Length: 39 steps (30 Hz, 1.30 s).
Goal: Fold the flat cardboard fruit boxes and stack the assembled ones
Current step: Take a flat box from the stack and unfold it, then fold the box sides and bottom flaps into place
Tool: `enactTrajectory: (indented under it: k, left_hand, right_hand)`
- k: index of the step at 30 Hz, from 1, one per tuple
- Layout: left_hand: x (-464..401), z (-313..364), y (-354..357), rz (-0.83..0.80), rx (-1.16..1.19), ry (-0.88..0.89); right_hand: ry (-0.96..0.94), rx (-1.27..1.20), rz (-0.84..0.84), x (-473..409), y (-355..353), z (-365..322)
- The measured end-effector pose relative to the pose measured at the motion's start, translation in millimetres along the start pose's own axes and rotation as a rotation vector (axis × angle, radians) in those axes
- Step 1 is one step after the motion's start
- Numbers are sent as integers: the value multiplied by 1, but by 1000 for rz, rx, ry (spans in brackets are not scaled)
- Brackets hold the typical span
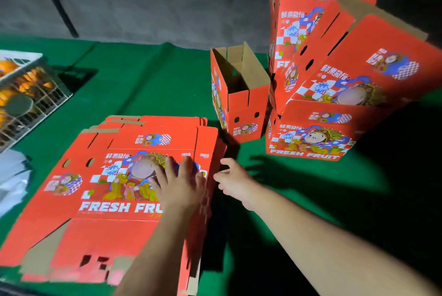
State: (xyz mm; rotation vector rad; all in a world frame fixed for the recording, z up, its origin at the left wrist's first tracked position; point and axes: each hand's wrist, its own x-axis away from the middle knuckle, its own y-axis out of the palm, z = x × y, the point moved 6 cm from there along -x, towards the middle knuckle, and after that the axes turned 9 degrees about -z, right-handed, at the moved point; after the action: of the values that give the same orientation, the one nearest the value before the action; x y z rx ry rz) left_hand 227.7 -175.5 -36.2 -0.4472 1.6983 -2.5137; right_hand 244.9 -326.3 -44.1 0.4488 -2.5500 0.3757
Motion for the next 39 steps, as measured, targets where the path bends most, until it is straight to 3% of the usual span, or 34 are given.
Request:
enactTrajectory:
  k: [1,4,10,12,14,16,18,20,22,25,27,29,31,33,34,36,39]
  left_hand:
    - [3,-17,13,-20,-66,-41]
    - [25,-14,38,-57,-13,83]
    - [99,51,72,-351,36,596]
    - [107,38,57,-335,94,666]
    - [92,3,31,-131,139,510]
    - [71,-44,7,44,88,184]
    - [55,-73,1,-4,28,-38]
    - [45,-71,0,-73,62,-48]
    - [38,-57,-4,-117,238,-19]
    - [33,-33,-8,-234,460,-15]
    - [32,-20,-14,-256,604,-3]
    - [39,0,-18,-283,719,28]
    - [54,31,-9,-478,792,67]
    - [77,68,5,-770,862,133]
    - [83,79,6,-838,866,160]
    - [86,88,-5,-775,861,190]
    - [73,78,-34,-428,781,224]
  right_hand:
    - [18,-4,-16,5,10,9]
    - [23,-39,48,18,20,30]
    - [66,-467,349,44,-22,76]
    - [74,-561,402,59,-45,94]
    - [17,-618,470,76,-76,108]
    - [-23,-703,581,99,-111,122]
    - [2,-762,701,124,-143,138]
    - [12,-789,745,140,-165,149]
    - [-12,-803,753,153,-177,147]
    - [-21,-618,815,174,-194,134]
    - [50,-519,709,184,-202,124]
    - [133,-623,416,186,-193,118]
    - [131,-645,210,189,-181,106]
    - [87,-581,129,189,-174,95]
    - [55,-551,130,189,-173,88]
    - [-42,-532,210,197,-181,73]
    - [-235,-470,224,214,-205,55]
